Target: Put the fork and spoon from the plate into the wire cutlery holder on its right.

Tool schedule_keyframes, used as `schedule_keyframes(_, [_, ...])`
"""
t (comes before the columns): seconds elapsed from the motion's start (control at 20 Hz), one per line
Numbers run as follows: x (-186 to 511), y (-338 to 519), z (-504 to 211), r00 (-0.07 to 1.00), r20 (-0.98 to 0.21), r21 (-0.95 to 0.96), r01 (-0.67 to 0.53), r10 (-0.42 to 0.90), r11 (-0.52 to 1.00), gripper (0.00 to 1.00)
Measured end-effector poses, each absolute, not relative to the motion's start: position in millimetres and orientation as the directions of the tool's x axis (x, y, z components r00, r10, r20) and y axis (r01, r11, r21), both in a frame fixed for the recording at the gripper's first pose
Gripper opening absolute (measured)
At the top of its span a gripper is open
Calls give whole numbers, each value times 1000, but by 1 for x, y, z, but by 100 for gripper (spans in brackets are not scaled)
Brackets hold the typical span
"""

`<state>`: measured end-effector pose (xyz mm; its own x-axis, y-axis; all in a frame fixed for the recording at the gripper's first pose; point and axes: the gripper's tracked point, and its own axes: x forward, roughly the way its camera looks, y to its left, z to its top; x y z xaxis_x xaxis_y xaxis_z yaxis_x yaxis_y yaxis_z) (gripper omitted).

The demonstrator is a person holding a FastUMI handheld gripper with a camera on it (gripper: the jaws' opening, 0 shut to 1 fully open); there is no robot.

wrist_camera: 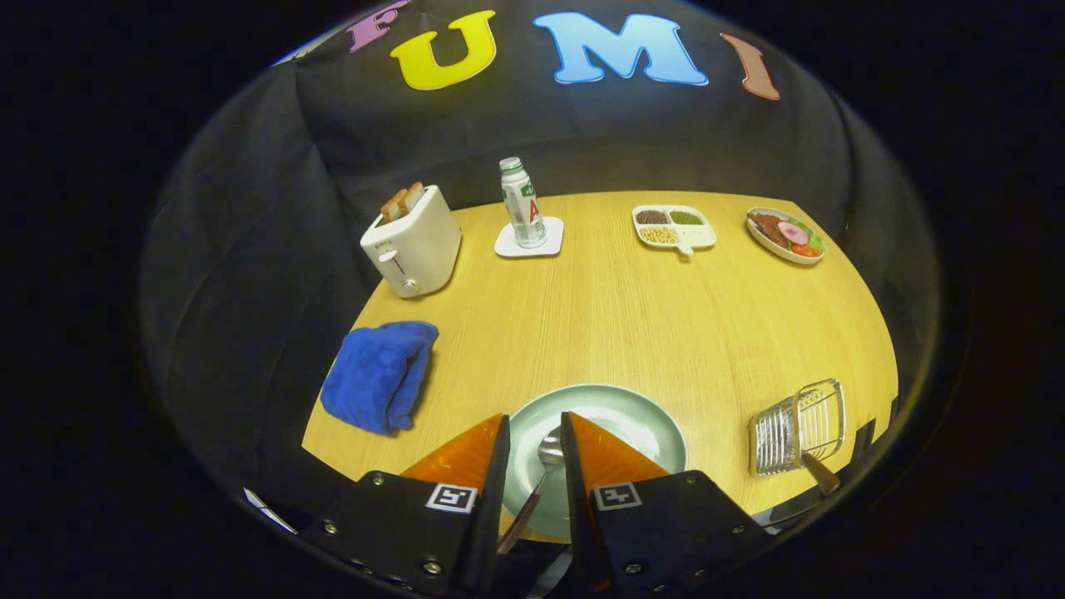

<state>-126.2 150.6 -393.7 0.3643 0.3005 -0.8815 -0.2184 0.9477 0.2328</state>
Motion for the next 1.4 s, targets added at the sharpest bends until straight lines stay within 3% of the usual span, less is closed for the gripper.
schedule_keyframes(0.5, [-182,154,-477,83,-971,213,-137,226,967,37])
schedule_keyframes(0.85, [-205,153,-497,-57,-976,211,-2,211,977,35])
schedule_keyframes(1.1, [-216,155,-509,-109,-971,213,26,214,977,35])
schedule_keyframes(1.2, [-215,153,-508,-119,-976,179,28,181,984,6])
schedule_keyframes(1.4, [-212,145,-507,-100,-982,162,10,162,987,1])
